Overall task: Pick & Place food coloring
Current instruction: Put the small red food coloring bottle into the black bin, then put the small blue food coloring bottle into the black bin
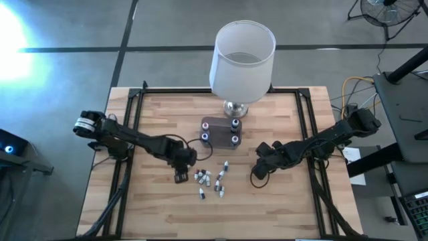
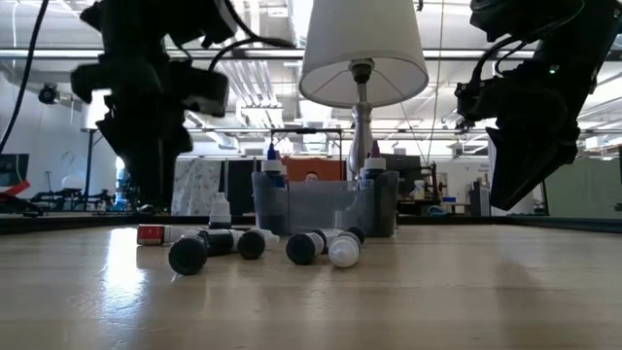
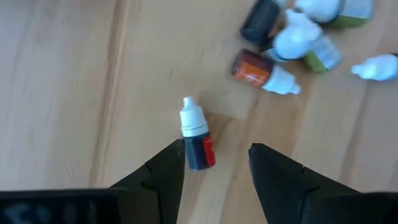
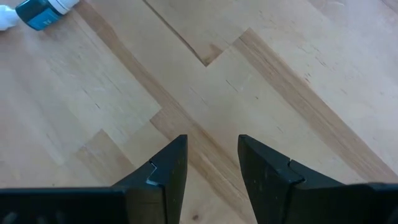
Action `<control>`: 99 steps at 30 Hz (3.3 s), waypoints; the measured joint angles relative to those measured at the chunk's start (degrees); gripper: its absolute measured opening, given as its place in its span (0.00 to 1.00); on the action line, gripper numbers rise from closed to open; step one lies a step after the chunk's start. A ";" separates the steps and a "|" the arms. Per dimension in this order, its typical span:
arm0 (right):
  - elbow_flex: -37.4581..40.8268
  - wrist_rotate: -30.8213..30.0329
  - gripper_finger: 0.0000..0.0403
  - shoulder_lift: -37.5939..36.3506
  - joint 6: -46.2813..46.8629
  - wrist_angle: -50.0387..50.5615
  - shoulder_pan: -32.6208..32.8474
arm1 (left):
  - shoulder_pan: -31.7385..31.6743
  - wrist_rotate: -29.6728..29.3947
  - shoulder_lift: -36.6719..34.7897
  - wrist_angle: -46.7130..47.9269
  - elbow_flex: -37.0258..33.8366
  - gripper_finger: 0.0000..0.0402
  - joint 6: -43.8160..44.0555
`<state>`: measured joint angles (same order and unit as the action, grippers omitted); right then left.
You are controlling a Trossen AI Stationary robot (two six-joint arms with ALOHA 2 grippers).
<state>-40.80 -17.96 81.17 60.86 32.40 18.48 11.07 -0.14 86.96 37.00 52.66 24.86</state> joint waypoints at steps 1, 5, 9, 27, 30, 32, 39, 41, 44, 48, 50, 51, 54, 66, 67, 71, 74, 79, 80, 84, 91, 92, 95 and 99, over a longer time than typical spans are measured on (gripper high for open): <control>0.00 -0.01 0.34 0.00 0.00 -0.02 0.00 | -0.02 -0.03 0.00 -1.06 -0.77 0.39 0.77; 0.00 -0.02 0.34 0.00 0.00 -0.07 0.00 | -0.02 -0.20 0.00 -6.65 -3.96 0.39 3.21; 0.00 -0.02 0.34 0.00 -0.02 -0.08 0.00 | -0.02 -0.44 0.19 -8.91 -6.62 0.39 6.17; 0.00 -0.11 0.34 0.00 -0.46 -0.23 0.00 | -0.50 -7.89 2.25 -13.58 -7.29 0.18 8.86; 0.00 -0.11 0.34 0.00 -0.62 -0.22 0.00 | -0.73 -8.33 1.08 -13.74 -6.78 0.14 8.66; 0.00 -0.12 0.34 0.00 -0.81 -0.23 -0.01 | -1.11 -8.31 0.81 -13.60 -6.80 0.11 8.66; 0.00 -0.11 0.34 0.00 -0.82 -0.22 -0.02 | -1.26 -7.95 -2.39 -12.90 -5.43 0.09 9.31; 0.00 -0.11 0.34 0.00 -0.83 -0.21 -0.02 | -1.64 -8.31 -4.53 -13.07 -3.79 0.09 9.29; 0.00 -0.11 0.34 0.00 -0.83 -0.22 -0.02 | -2.85 -8.58 -7.74 -13.46 0.00 0.09 8.32; 0.00 -0.17 0.34 0.00 -0.95 -0.24 -0.02 | -6.00 -10.70 -10.18 -19.76 5.61 0.09 3.79; 0.00 -0.32 0.34 0.00 -0.92 -0.26 -0.02 | -8.95 -11.43 -9.47 -23.92 7.39 0.09 0.97; 0.00 -0.47 0.34 0.00 -0.92 -0.28 -0.02 | -10.73 -11.44 -8.44 -25.86 8.17 0.09 0.06; 0.00 -0.55 0.34 0.00 -0.92 -0.36 -0.02 | -15.47 -10.96 -3.69 -29.14 10.37 0.09 -2.26; 0.00 -0.21 0.34 0.00 0.59 -0.51 0.00 | -18.82 -4.97 7.52 -22.65 17.82 0.33 -6.11; 0.00 0.02 0.34 0.00 -0.60 -1.14 0.00 | -18.74 -4.92 6.84 -21.26 18.41 0.35 -7.02; -0.12 2.63 0.34 0.00 -18.59 -9.72 0.02 | -18.42 -4.90 2.79 -8.89 21.01 0.40 -10.67; -0.82 5.17 0.34 0.35 -38.29 -18.50 -0.36 | -16.91 -4.89 -1.93 -0.01 21.45 0.40 -11.89; -5.77 5.79 0.34 3.60 -55.80 -17.79 -2.55 | -13.53 -4.89 -9.61 9.48 17.33 0.40 -4.08; -6.85 5.76 0.34 4.63 -60.89 -16.74 -2.70 | -12.61 -5.09 -11.22 9.88 16.01 0.40 -2.44; -12.43 6.30 0.34 10.00 -79.43 -14.12 -3.20 | -8.32 -6.16 -17.51 8.50 10.20 0.41 6.55; -28.31 6.56 0.34 23.50 -92.06 -0.32 -4.41 | -1.23 -13.27 -24.29 4.58 2.06 0.41 18.82; -30.49 6.77 0.34 25.58 -93.45 1.99 -4.62 | -0.35 -14.35 -24.89 3.77 0.99 0.41 20.11; -36.22 7.65 0.34 30.70 -96.15 8.04 -5.67 | 1.80 -16.59 -26.22 2.53 -1.03 0.41 22.97; -41.59 7.76 0.34 33.94 -98.43 10.93 -6.42 | 4.45 -17.99 -27.46 2.19 -2.55 0.41 25.50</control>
<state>-82.39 -10.19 115.10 -37.57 43.33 12.06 15.52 -18.13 59.50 39.19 50.11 50.35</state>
